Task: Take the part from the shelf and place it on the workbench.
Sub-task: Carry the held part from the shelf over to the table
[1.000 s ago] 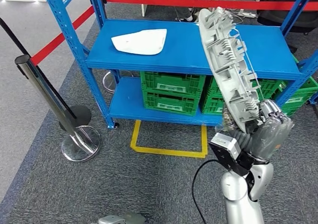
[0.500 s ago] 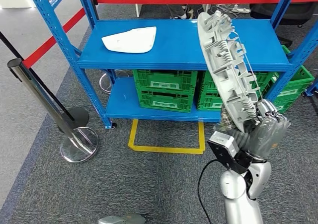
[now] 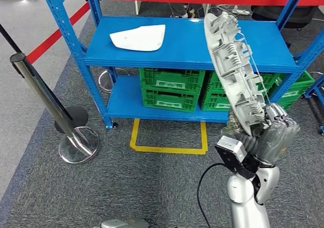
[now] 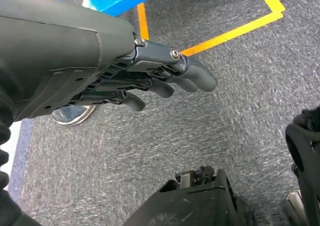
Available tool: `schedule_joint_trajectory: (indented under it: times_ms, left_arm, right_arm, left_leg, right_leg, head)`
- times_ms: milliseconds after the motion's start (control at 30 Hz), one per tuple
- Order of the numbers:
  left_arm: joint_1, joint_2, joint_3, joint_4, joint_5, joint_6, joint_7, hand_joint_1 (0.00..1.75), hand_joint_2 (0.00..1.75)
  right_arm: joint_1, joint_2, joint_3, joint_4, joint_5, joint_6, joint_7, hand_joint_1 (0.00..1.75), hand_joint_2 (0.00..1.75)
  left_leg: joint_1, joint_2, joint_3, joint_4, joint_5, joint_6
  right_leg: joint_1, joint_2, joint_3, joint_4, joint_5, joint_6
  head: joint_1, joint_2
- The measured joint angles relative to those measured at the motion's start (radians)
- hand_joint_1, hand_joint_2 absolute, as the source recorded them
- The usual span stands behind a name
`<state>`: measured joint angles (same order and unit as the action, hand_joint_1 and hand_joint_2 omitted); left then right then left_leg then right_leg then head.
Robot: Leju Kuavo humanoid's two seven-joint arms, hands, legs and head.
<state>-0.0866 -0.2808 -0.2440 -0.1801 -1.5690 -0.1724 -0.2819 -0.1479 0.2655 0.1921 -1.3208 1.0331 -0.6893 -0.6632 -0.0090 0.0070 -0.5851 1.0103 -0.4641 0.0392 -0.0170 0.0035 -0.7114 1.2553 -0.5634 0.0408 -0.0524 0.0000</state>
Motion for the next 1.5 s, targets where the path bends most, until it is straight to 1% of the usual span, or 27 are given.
schedule_joint_trajectory:
  times_ms: [67, 133, 233, 300, 333, 400, 433, 467, 500, 567, 600, 667, 767, 833, 900, 933, 967, 1000, 1033, 1100, 1133, 1167, 1267, 1333, 1433, 1467, 1500]
  left_arm:
    - [0.0, 0.0, -0.002, 0.0, 0.0, -0.002, -0.001, 0.0, 1.75]
    - [0.0, 0.001, -0.005, 0.0, 0.0, -0.008, -0.006, 0.0, 1.75]
    - [-0.001, 0.002, -0.011, 0.0, 0.0, -0.02, -0.012, 0.0, 1.75]
    - [-0.002, 0.003, -0.014, 0.0, 0.0, -0.022, -0.014, 0.0, 1.75]
    - [-0.002, 0.004, -0.016, 0.0, 0.0, -0.022, -0.015, 0.0, 1.75]
    - [-0.002, 0.004, -0.02, 0.0, 0.0, -0.024, -0.015, 0.0, 1.75]
    - [-0.002, 0.005, -0.022, 0.0, 0.0, -0.025, -0.015, 0.0, 1.75]
    - [-0.002, 0.005, -0.023, 0.0, 0.0, -0.025, -0.015, 0.0, 1.75]
    - [-0.003, 0.005, -0.025, 0.0, 0.0, -0.027, -0.015, 0.0, 1.75]
    - [-0.003, 0.005, -0.03, 0.0, 0.0, -0.029, -0.017, 0.0, 1.75]
    - [-0.004, 0.006, -0.032, 0.0, 0.0, -0.032, -0.018, 0.0, 1.75]
    - [-0.004, 0.006, -0.036, 0.0, 0.0, -0.036, -0.019, 0.0, 1.75]
    - [-0.005, 0.006, -0.039, 0.0, 0.0, -0.037, -0.021, 0.0, 1.75]
    - [-0.006, 0.006, -0.041, 0.0, 0.0, -0.037, -0.021, 0.0, 1.75]
    - [-0.006, 0.007, -0.046, 0.0, 0.0, -0.037, -0.023, 0.0, 1.75]
    - [-0.006, 0.007, -0.049, 0.0, 0.0, -0.038, -0.023, 0.0, 1.75]
    - [-0.006, 0.007, -0.051, 0.0, 0.0, -0.038, -0.024, 0.0, 1.75]
    - [-0.007, 0.007, -0.053, 0.0, 0.0, -0.039, -0.025, 0.0, 1.75]
    - [-0.007, 0.007, -0.054, 0.0, 0.0, -0.039, -0.026, 0.0, 1.75]
    - [-0.007, 0.007, -0.056, 0.0, 0.0, -0.039, -0.027, 0.0, 1.75]
    - [-0.007, 0.007, -0.057, 0.0, 0.0, -0.04, -0.027, 0.0, 1.75]
    - [-0.007, 0.008, -0.058, 0.001, 0.0, -0.04, -0.027, 0.0, 1.75]
    - [-0.008, 0.009, -0.061, 0.001, 0.0, -0.042, -0.03, 0.0, 1.75]
    - [-0.009, 0.01, -0.064, 0.001, 0.0, -0.045, -0.032, 0.0, 1.75]
    - [-0.01, 0.013, -0.074, 0.001, 0.0, -0.051, -0.035, 0.0, 1.75]
    - [-0.01, 0.013, -0.077, 0.001, 0.0, -0.052, -0.035, 0.0, 1.75]
    - [-0.011, 0.013, -0.079, 0.001, 0.0, -0.052, -0.035, 0.0, 1.75]
  right_arm:
    - [0.0, 0.0, -0.004, -0.001, -0.002, 0.0, -0.002, 1.75, 1.75]
    - [0.001, 0.0, -0.007, -0.001, -0.004, 0.0, -0.005, 1.75, 1.75]
    - [0.002, 0.0, -0.014, -0.001, -0.01, 0.0, -0.008, 1.75, 1.75]
    - [0.003, 0.0, -0.02, -0.001, -0.016, 0.0, -0.012, 1.75, 1.75]
    - [0.004, 0.0, -0.023, -0.002, -0.018, 0.0, -0.013, 1.75, 1.75]
    - [0.005, 0.0, -0.029, -0.002, -0.02, 0.0, -0.015, 1.75, 1.75]
    - [0.006, 0.0, -0.031, -0.001, -0.02, 0.0, -0.015, 1.75, 1.75]
    - [0.006, 0.0, -0.034, -0.001, -0.02, 0.0, -0.015, 1.75, 1.75]
    - [0.006, 0.0, -0.036, -0.001, -0.019, 0.0, -0.015, 1.75, 1.75]
    - [0.007, 0.0, -0.039, -0.001, -0.018, 0.0, -0.015, 1.75, 1.75]
    - [0.006, 0.0, -0.041, -0.001, -0.017, 0.0, -0.015, 1.75, 1.75]
    - [0.006, 0.0, -0.044, 0.0, -0.016, 0.0, -0.016, 1.75, 1.75]
    - [0.006, 0.0, -0.048, 0.0, -0.015, 0.0, -0.017, 1.75, 1.75]
    - [0.006, 0.0, -0.05, 0.0, -0.016, 0.0, -0.019, 1.75, 1.75]
    - [0.006, -0.001, -0.05, 0.0, -0.016, 0.0, -0.021, 1.75, 1.75]
    - [0.006, -0.001, -0.051, 0.001, -0.015, 0.0, -0.021, 1.75, 1.75]
    - [0.006, -0.001, -0.052, 0.001, -0.015, 0.0, -0.021, 1.75, 1.75]
    - [0.006, -0.001, -0.052, 0.002, -0.015, 0.0, -0.02, 1.75, 1.75]
    - [0.006, -0.001, -0.053, 0.002, -0.015, 0.0, -0.02, 1.75, 1.75]
    - [0.006, -0.001, -0.053, 0.002, -0.015, 0.0, -0.02, 1.75, 1.75]
    - [0.005, -0.001, -0.053, 0.002, -0.016, 0.0, -0.02, 1.75, 1.75]
    - [0.005, -0.001, -0.054, 0.003, -0.016, 0.0, -0.021, 1.75, 1.75]
    - [0.006, -0.001, -0.055, 0.003, -0.018, 0.0, -0.021, 1.75, 1.75]
    - [0.006, -0.001, -0.057, 0.003, -0.019, 0.0, -0.021, 1.75, 1.75]
    - [0.007, -0.001, -0.063, 0.005, -0.019, 0.0, -0.021, 1.75, 1.75]
    - [0.007, -0.001, -0.064, 0.006, -0.019, 0.0, -0.021, 1.75, 1.75]
    - [0.007, -0.001, -0.065, 0.006, -0.019, 0.0, -0.021, 1.75, 1.75]
  left_leg:
    - [-0.006, 0.005, 0.001, 0.002, -0.001, -0.001]
    - [-0.012, 0.012, -0.004, 0.006, -0.001, -0.006]
    - [-0.014, 0.024, -0.01, 0.011, -0.002, -0.016]
    - [-0.011, 0.015, -0.021, 0.045, -0.033, -0.028]
    - [-0.007, 0.008, -0.039, 0.091, -0.064, -0.036]
    - [0.003, 0.002, -0.093, 0.221, -0.129, -0.048]
    - [0.008, 0.002, -0.114, 0.271, -0.145, -0.052]
    - [0.011, 0.002, -0.122, 0.288, -0.141, -0.054]
    - [0.014, 0.001, -0.111, 0.267, -0.117, -0.054]
    - [0.019, -0.014, -0.053, 0.146, -0.046, -0.051]
    - [0.02, -0.026, -0.025, 0.085, -0.02, -0.048]
    - [0.019, -0.043, 0.0, 0.022, -0.009, -0.04]
    - [0.017, -0.032, 0.0, 0.005, -0.005, -0.024]
    - [0.019, -0.02, 0.002, -0.005, 0.002, -0.011]
    - [0.016, -0.009, 0.0, -0.004, 0.003, -0.006]
    - [0.014, -0.002, 0.0, -0.004, 0.003, -0.005]
    - [0.012, 0.003, -0.001, -0.004, 0.004, -0.005]
    - [0.01, 0.009, 0.0, -0.003, 0.003, -0.004]
    - [0.009, 0.014, 0.0, -0.003, 0.003, -0.004]
    - [0.004, 0.024, 0.001, -0.001, 0.001, -0.007]
    - [0.0, 0.029, 0.0, 0.001, 0.0, -0.01]
    - [-0.003, 0.034, -0.002, 0.003, 0.0, -0.013]
    - [-0.003, 0.046, -0.005, 0.009, -0.004, -0.024]
    - [0.001, 0.028, -0.023, 0.057, -0.044, -0.036]
    - [0.009, 0.003, -0.104, 0.245, -0.139, -0.049]
    - [0.01, 0.003, -0.12, 0.283, -0.146, -0.05]
    - [0.011, 0.002, -0.121, 0.285, -0.133, -0.049]
  right_leg:
    - [0.008, -0.02, 0.069, -0.125, 0.057, -0.013]
    - [0.016, -0.04, 0.116, -0.217, 0.079, -0.022]
    - [0.015, -0.03, 0.121, -0.236, 0.082, -0.03]
    - [0.008, -0.021, 0.122, -0.239, 0.087, -0.038]
    - [0.006, -0.016, 0.122, -0.24, 0.089, -0.041]
    - [0.005, -0.005, 0.12, -0.24, 0.09, -0.044]
    - [0.005, 0.001, 0.119, -0.24, 0.091, -0.044]
    - [0.004, 0.007, 0.119, -0.24, 0.092, -0.044]
    - [0.004, 0.014, 0.119, -0.239, 0.092, -0.043]
    - [0.002, 0.027, 0.119, -0.239, 0.094, -0.039]
    - [0.003, 0.035, 0.117, -0.238, 0.096, -0.035]
    - [0.001, 0.045, 0.107, -0.237, 0.101, -0.023]
    - [-0.004, 0.049, 0.093, -0.235, 0.102, -0.003]
    - [-0.003, 0.03, 0.063, -0.173, 0.06, 0.004]
    - [-0.002, 0.011, 0.005, -0.041, -0.004, 0.007]
    - [-0.002, 0.007, -0.02, 0.017, -0.024, 0.008]
    - [-0.002, 0.006, -0.032, 0.045, -0.027, 0.008]
    - [-0.002, 0.004, -0.024, 0.032, -0.01, 0.007]
    - [-0.001, -0.001, 0.004, -0.019, 0.02, 0.004]
    - [0.005, -0.029, 0.08, -0.162, 0.074, -0.004]
    - [0.008, -0.041, 0.106, -0.211, 0.086, -0.009]
    - [0.011, -0.048, 0.119, -0.235, 0.089, -0.012]
    - [0.01, -0.031, 0.117, -0.24, 0.093, -0.024]
    - [0.005, -0.019, 0.117, -0.244, 0.098, -0.034]
    - [0.003, 0.0, 0.114, -0.244, 0.102, -0.041]
    - [0.003, 0.007, 0.113, -0.244, 0.102, -0.042]
    - [0.003, 0.015, 0.112, -0.243, 0.103, -0.041]
  head:
    - [0.0, 0.0]
    - [-0.001, 0.0]
    - [-0.002, 0.0]
    - [-0.005, 0.0]
    - [-0.007, 0.0]
    - [-0.01, 0.0]
    - [-0.01, 0.0]
    - [-0.01, 0.0]
    - [-0.01, 0.0]
    - [-0.01, 0.0]
    - [-0.01, 0.0]
    - [-0.009, 0.0]
    - [-0.008, 0.0]
    - [-0.004, 0.0]
    - [-0.001, 0.0]
    - [-0.001, 0.0]
    - [-0.001, 0.0]
    - [0.0, 0.0]
    - [0.0, 0.0]
    - [0.0, 0.0]
    - [-0.001, 0.0]
    - [-0.001, 0.0]
    - [-0.001, 0.0]
    - [-0.005, 0.0]
    - [-0.007, 0.0]
    - [-0.007, 0.0]
    - [-0.007, 0.0]
